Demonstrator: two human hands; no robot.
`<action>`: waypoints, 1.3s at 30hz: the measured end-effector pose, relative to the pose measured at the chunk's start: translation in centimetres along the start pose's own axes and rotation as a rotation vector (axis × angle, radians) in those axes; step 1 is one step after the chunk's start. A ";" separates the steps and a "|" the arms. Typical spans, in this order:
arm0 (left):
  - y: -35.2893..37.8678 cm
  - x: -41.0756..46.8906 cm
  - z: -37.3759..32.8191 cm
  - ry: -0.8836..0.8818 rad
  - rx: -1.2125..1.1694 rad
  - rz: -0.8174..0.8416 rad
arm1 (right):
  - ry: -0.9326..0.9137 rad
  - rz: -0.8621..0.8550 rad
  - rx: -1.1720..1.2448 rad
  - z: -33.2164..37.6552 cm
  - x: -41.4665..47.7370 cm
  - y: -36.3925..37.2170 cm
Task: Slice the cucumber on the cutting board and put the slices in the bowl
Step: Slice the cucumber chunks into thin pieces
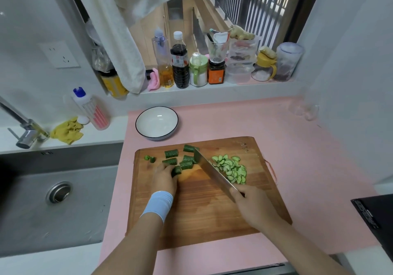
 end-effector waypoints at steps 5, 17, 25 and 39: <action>-0.3 -0.7 1.2 0.054 0.028 0.039 | -0.027 0.016 -0.012 0.7 0.0 1.7; 0.6 -4.4 0.5 0.139 -0.161 -0.027 | -0.058 0.053 -0.065 0.1 -0.2 2.1; 2.8 -8.2 -0.2 0.240 -0.209 -0.116 | -0.098 0.115 -0.170 -1.0 -0.1 1.8; 4.4 -8.4 -1.3 0.351 -0.162 -0.339 | -0.247 0.136 -0.421 -0.7 -1.9 3.0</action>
Point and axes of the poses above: each hand's wrist, its own x-axis towards the middle knuckle, its own y-axis out of the palm, z = x × y, the point moved 1 cm from there along x, towards the middle knuckle, and after that the axes turned 14 degrees about x, right-handed, at the moved point
